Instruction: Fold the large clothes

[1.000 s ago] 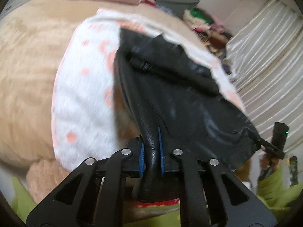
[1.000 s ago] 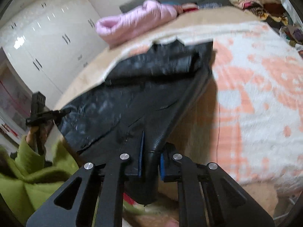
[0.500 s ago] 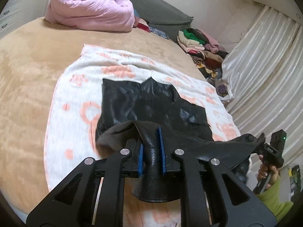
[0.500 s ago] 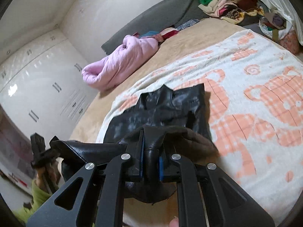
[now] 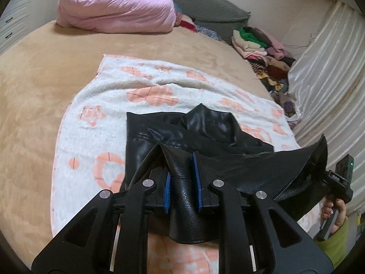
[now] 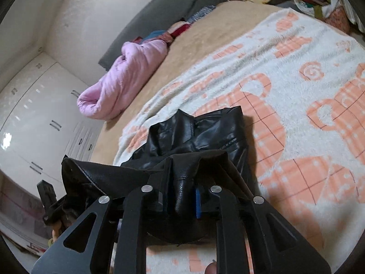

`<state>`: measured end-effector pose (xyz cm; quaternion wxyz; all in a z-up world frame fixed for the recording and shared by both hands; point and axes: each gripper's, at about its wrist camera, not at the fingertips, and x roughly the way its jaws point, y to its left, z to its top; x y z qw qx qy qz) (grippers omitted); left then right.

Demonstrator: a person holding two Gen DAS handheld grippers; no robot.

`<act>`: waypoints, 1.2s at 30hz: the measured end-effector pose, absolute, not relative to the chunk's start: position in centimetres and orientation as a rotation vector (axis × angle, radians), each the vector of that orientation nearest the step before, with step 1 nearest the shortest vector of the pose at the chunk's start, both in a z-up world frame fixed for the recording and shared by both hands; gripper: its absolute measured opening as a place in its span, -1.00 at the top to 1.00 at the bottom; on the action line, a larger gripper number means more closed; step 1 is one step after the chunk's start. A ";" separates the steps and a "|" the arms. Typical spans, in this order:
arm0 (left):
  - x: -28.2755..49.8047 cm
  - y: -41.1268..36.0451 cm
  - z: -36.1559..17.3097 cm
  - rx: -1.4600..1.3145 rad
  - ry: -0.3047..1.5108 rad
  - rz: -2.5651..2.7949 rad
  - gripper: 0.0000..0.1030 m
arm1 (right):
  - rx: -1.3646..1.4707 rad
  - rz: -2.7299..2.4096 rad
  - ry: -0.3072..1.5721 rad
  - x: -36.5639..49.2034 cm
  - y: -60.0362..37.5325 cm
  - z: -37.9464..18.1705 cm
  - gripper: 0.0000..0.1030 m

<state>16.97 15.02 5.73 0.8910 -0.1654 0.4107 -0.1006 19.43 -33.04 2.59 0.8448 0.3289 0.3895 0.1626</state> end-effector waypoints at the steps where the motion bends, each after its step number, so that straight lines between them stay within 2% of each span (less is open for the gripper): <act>1: 17.3 15.1 5.5 -0.346 0.859 -0.204 0.82 | 0.706 0.326 0.832 20.0 -33.1 2.3 0.68; 9: 19.8 15.4 3.3 -0.370 0.894 -0.172 0.70 | 0.708 0.257 0.880 22.8 -32.6 0.7 0.52; 10: 19.8 15.4 3.3 -0.374 0.889 -0.174 0.68 | 0.709 0.251 0.879 22.9 -32.6 0.6 0.45; 12: 19.8 15.3 3.2 -0.374 0.885 -0.180 0.61 | 0.715 0.223 0.856 22.9 -33.0 0.7 -0.06; 16: 19.7 15.2 3.4 -0.382 0.859 -0.200 0.44 | 0.713 0.209 0.804 22.7 -33.9 1.2 -0.08; 21: 18.6 15.0 4.7 -0.360 0.779 -0.186 0.26 | 0.633 0.219 0.755 22.0 -33.9 1.9 -0.35; 26: 17.7 15.0 5.8 -0.288 0.729 -0.147 0.13 | 0.505 0.211 0.743 21.9 -33.0 1.7 -0.48; 27: 17.7 14.9 5.8 -0.262 0.730 -0.137 0.01 | 0.471 0.198 0.746 21.9 -32.7 1.6 -0.50; 28: 17.8 14.7 5.5 -0.235 0.738 -0.125 -0.03 | 0.427 0.194 0.747 22.1 -32.2 1.5 -0.51; 31: 18.4 14.5 4.4 -0.190 0.769 -0.110 -0.06 | 0.329 0.176 0.760 22.7 -31.1 0.8 -0.51; 36: 19.8 14.0 1.6 -0.153 0.833 -0.103 -0.22 | 0.236 0.157 0.786 24.0 -30.0 -0.6 -0.51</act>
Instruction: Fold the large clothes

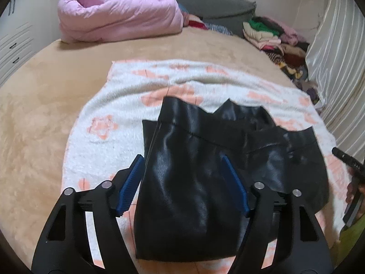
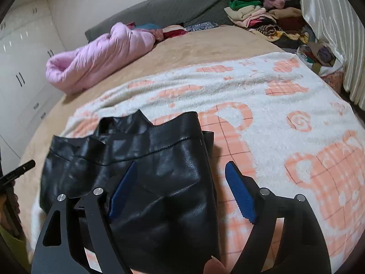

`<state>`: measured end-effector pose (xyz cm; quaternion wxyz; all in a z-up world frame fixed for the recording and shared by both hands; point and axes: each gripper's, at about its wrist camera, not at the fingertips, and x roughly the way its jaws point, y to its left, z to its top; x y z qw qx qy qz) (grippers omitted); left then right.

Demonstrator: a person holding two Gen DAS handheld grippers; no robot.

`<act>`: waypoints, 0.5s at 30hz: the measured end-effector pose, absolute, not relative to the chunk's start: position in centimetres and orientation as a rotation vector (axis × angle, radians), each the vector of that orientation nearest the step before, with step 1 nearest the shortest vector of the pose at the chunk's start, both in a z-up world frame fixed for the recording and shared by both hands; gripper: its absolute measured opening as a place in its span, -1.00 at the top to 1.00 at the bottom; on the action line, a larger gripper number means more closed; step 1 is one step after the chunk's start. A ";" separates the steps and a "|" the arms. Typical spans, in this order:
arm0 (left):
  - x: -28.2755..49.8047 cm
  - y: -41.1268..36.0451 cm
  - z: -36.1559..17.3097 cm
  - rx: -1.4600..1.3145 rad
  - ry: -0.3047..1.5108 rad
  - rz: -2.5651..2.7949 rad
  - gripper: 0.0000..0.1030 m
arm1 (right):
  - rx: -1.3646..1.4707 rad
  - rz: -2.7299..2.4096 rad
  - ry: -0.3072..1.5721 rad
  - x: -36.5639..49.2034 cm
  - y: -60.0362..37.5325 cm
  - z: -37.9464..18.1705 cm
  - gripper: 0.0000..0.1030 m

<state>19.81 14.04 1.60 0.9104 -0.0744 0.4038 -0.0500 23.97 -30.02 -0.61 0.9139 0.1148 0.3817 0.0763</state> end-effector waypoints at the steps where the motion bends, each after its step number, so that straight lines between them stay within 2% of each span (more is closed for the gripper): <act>1: 20.0 13.9 1.2 -0.145 0.840 -0.101 -0.23 | 0.222 0.156 0.793 24.2 -29.8 -0.9 -0.51; 7: 21.7 13.5 -0.6 -0.100 0.870 -0.085 -0.50 | 0.169 0.156 0.808 25.8 -28.9 -2.0 -0.51; 15: 24.6 13.2 -2.0 -0.080 0.893 -0.085 -0.50 | 0.135 0.133 0.837 28.9 -28.3 -3.5 -0.51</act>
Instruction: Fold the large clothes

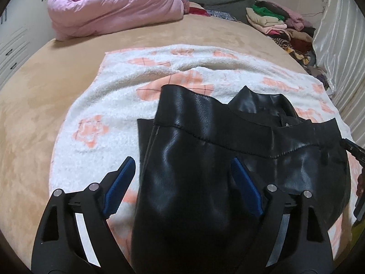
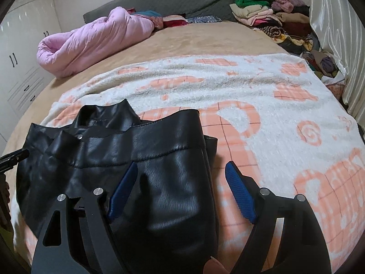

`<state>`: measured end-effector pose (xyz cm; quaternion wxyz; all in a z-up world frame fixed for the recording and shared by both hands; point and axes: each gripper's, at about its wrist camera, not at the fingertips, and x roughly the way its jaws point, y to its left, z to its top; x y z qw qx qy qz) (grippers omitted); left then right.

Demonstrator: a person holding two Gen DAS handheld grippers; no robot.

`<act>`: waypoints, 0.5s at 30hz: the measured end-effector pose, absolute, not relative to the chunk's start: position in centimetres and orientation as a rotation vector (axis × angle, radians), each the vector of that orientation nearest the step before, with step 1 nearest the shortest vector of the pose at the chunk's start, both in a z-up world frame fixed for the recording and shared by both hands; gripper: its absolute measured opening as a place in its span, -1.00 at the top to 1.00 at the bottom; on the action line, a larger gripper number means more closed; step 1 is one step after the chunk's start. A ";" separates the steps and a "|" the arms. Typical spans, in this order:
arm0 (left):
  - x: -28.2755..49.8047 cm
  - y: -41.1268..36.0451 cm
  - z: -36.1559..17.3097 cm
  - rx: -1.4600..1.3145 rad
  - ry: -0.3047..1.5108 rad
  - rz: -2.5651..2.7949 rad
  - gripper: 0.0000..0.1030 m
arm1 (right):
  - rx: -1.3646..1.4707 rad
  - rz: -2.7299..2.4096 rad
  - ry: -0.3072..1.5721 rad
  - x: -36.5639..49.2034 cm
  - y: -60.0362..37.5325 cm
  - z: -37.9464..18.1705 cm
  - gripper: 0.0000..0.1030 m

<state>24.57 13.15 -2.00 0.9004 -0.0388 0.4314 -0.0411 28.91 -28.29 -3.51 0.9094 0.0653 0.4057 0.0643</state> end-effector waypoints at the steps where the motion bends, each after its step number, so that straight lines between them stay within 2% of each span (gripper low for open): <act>1: 24.7 13.0 -2.1 -0.066 0.892 -0.080 -0.45 | 0.134 0.132 0.838 29.2 -28.3 -3.6 -0.51; 2: 25.0 12.8 -2.3 -0.053 0.895 -0.081 -0.18 | 0.133 0.138 0.843 29.7 -28.2 -3.8 -0.51; 4: 25.3 12.5 -2.6 -0.038 0.902 -0.071 -0.04 | 0.128 0.130 0.856 30.3 -28.2 -4.1 -0.51; 5: 25.3 12.5 -2.6 -0.029 0.900 -0.067 0.17 | 0.129 0.138 0.865 30.6 -28.1 -4.3 -0.36; 6: 25.2 12.4 -2.5 -0.023 0.888 -0.058 0.43 | 0.130 0.145 0.865 30.7 -28.0 -4.4 -0.01; 7: 25.1 12.5 -2.4 -0.017 0.874 -0.049 0.54 | 0.122 0.131 0.861 30.7 -27.9 -4.4 0.11; 9: 24.4 12.8 -1.6 -0.026 0.826 -0.055 0.83 | 0.120 0.122 0.832 30.3 -28.1 -4.0 0.68; 11: 23.7 13.1 -0.4 -0.025 0.778 -0.058 0.90 | 0.156 0.127 0.796 29.5 -28.7 -3.3 0.74; 15: 22.8 13.9 2.6 -0.099 0.698 -0.098 0.92 | 0.249 0.152 0.694 28.2 -30.2 -0.5 0.75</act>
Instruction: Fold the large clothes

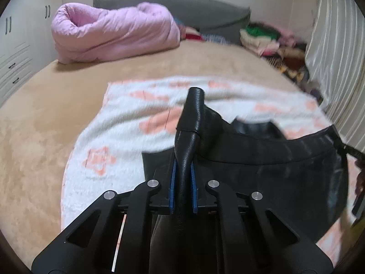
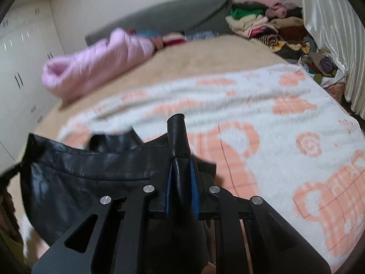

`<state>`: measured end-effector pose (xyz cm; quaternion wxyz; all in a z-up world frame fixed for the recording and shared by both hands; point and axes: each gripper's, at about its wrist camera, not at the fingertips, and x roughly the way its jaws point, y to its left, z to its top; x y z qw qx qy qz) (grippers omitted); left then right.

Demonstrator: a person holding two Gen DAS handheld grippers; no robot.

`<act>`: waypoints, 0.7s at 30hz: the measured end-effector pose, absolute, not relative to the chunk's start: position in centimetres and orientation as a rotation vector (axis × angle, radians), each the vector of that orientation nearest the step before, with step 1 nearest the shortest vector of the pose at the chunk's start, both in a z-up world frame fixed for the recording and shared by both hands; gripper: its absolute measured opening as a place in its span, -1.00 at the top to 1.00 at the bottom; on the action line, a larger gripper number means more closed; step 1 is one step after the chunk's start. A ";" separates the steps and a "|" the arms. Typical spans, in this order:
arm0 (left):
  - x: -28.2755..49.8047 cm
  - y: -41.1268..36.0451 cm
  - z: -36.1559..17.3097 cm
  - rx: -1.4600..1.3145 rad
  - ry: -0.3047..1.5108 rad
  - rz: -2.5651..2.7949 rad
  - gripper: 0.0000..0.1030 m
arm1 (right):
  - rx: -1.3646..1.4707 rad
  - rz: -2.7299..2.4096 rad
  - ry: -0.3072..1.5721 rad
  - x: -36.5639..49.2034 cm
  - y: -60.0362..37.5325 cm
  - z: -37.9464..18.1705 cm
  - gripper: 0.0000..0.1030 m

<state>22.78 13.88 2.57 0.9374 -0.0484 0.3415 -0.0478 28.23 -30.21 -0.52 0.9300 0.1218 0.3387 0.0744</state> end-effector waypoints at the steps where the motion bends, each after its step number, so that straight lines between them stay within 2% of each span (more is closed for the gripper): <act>1: 22.7 13.8 3.1 -0.105 0.683 -0.100 0.93 | 0.278 0.156 0.666 28.2 -30.6 0.2 0.75; 7: 25.2 13.2 4.0 -0.085 0.669 -0.078 0.93 | 0.313 0.135 0.629 30.4 -31.0 1.7 0.76; 15: 28.7 13.2 -0.2 -0.061 0.768 -0.046 0.92 | 0.267 0.066 0.747 34.0 -30.0 -2.6 0.76; 21: 29.5 13.4 -2.4 -0.053 0.810 -0.045 0.82 | 0.265 0.039 0.815 34.8 -30.1 -5.7 0.71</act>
